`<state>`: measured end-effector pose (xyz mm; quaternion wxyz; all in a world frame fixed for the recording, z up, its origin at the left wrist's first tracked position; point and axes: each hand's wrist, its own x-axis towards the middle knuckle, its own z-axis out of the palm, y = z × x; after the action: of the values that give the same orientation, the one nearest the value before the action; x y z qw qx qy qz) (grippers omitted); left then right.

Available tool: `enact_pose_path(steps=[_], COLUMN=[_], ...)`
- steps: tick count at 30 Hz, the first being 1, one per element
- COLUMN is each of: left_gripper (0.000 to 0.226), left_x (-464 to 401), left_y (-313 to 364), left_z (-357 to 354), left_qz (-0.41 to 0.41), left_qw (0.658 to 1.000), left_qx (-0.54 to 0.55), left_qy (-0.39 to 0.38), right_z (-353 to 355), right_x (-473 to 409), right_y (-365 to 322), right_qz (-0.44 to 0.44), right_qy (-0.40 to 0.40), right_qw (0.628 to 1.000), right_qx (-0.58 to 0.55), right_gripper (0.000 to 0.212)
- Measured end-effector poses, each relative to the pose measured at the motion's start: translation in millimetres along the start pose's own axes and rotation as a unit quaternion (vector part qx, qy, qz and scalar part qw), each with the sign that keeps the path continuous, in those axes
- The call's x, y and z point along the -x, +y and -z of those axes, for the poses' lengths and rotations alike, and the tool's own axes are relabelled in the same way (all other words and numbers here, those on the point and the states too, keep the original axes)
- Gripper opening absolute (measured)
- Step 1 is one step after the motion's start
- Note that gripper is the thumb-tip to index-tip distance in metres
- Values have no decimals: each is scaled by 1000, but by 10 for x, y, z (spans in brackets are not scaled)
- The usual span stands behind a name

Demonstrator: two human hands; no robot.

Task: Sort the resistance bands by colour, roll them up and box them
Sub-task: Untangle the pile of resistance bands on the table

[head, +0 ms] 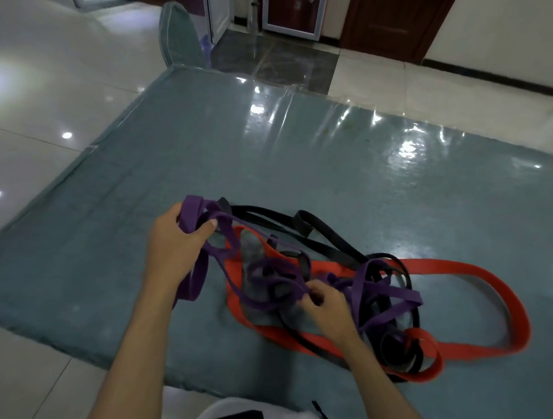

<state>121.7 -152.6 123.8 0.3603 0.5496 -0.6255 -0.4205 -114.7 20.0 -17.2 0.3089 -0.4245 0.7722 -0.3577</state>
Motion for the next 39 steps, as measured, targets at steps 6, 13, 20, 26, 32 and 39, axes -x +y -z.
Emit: enact_pose_path(steps=[6, 13, 20, 26, 32, 39], left_gripper=[13, 20, 12, 13, 11, 22], left_x=[65, 98, 140, 47, -34, -200], left_y=[-35, -18, 187, 276, 367, 211], left_z=[-101, -29, -61, 60, 274, 546], left_qz=[-9, -4, -34, -81, -109, -94], left_qw=[997, 993, 988, 977, 967, 953], left_qx=[-46, -26, 54, 84, 102, 75], left_qy=[57, 113, 140, 178, 207, 277], right_z=[361, 343, 336, 298, 303, 243], right_x=[167, 378, 309, 273, 197, 52], right_y=[-19, 125, 248, 372, 168, 37], right_qz=[27, -17, -76, -99, -71, -26], right_qy=[191, 310, 270, 179, 146, 47], right_qw=[970, 924, 931, 978, 987, 998], right_qx=[-147, -224, -234, -43, 17, -13], right_gripper=[28, 16, 11, 3, 30, 23])
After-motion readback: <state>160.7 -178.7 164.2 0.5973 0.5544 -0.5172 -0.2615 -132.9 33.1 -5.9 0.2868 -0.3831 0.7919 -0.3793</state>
